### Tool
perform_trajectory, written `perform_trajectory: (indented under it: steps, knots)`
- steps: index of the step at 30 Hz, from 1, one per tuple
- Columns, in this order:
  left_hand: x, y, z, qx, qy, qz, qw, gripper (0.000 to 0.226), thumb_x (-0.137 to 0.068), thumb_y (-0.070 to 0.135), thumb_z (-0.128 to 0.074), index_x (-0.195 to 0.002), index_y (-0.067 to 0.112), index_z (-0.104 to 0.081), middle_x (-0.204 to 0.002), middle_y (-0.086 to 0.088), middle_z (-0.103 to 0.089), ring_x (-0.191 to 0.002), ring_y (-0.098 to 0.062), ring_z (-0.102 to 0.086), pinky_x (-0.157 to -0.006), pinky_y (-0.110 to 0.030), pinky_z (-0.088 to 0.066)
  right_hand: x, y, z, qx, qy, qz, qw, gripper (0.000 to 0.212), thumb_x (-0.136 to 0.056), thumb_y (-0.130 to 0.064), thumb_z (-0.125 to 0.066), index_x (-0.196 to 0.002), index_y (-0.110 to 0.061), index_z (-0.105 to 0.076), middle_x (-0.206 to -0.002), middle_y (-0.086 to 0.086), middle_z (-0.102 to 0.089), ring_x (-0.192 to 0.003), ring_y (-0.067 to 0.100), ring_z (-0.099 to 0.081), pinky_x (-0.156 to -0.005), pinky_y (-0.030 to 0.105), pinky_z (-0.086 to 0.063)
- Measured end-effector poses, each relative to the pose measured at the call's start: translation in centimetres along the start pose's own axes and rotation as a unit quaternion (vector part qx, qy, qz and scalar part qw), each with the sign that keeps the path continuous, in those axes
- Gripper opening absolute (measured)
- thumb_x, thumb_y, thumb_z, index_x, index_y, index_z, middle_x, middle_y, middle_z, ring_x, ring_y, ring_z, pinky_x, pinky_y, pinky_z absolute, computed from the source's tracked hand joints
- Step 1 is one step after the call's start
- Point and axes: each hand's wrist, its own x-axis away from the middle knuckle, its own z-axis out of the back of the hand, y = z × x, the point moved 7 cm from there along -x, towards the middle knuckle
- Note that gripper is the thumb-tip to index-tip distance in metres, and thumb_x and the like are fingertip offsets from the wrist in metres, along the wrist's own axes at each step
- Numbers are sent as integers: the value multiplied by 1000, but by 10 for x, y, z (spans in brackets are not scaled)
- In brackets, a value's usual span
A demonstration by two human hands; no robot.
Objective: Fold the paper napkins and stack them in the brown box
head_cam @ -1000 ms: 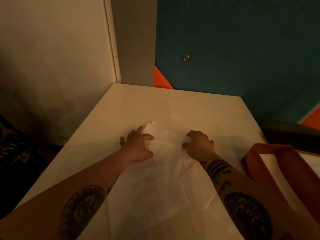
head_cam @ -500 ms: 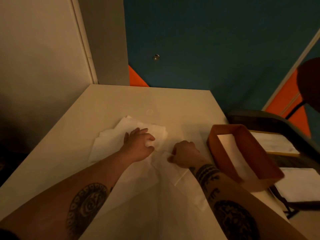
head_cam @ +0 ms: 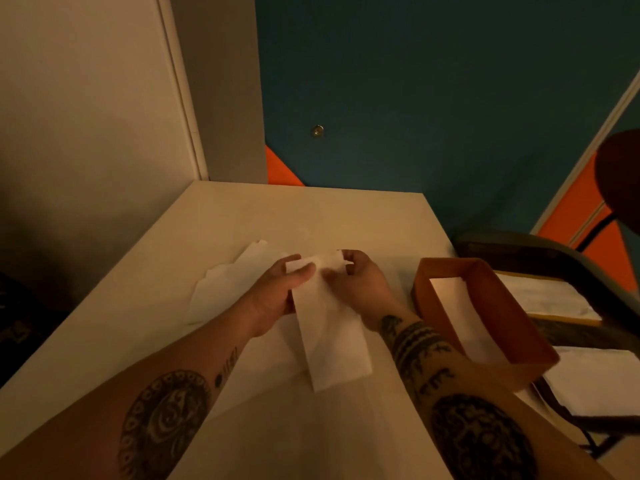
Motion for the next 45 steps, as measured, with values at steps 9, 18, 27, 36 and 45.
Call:
perform_trajectory:
  steps: [9, 18, 27, 36, 45]
  knots:
    - [33, 16, 92, -37, 190, -76, 978, 20, -96, 14, -66, -115, 19, -73, -103, -6, -78, -96, -26, -72, -86, -43, -59, -4, 6, -60, -10, -7, 23, 1000, 38, -92, -20, -72, -127, -19, -59, -102, 2, -69, -86, 15, -68, -68, 26, -53]
    - [69, 50, 184, -87, 333, -154, 926, 9, -96, 29, -66, -98, 22, -72, -95, -1, -75, -89, -23, -71, -80, -38, -59, 20, 29, -153, 518, -198, 172, 814, 39, -92, -42, -61, -127, -27, -68, -126, 2, -60, -116, 27, -52, -98, 42, -46]
    - [74, 53, 222, -98, 334, -151, 925, 5, -96, 30, -66, -96, 26, -69, -94, 1, -72, -91, -25, -69, -85, -43, -58, 32, 15, -166, 575, -165, 177, 781, 19, -97, -36, -59, -110, -24, -68, -114, 0, -59, -108, 23, -52, -100, 40, -41]
    - [51, 59, 227, 0, 307, -134, 942, 28, -96, 27, -65, -124, 23, -65, -111, -1, -68, -104, -27, -63, -88, -41, -54, 23, -15, -101, 436, -79, 77, 893, 12, -98, -31, -59, -102, -21, -64, -103, -1, -65, -95, 20, -60, -87, 33, -50]
    - [32, 62, 175, 78, 161, -79, 981, 26, -89, 29, -73, -116, 27, -75, -111, -2, -77, -104, -27, -72, -91, -53, -59, 48, -44, -57, 38, 76, 42, 996, 15, -103, -27, -55, -104, -25, -69, -99, -2, -70, -93, 21, -67, -67, 26, -52]
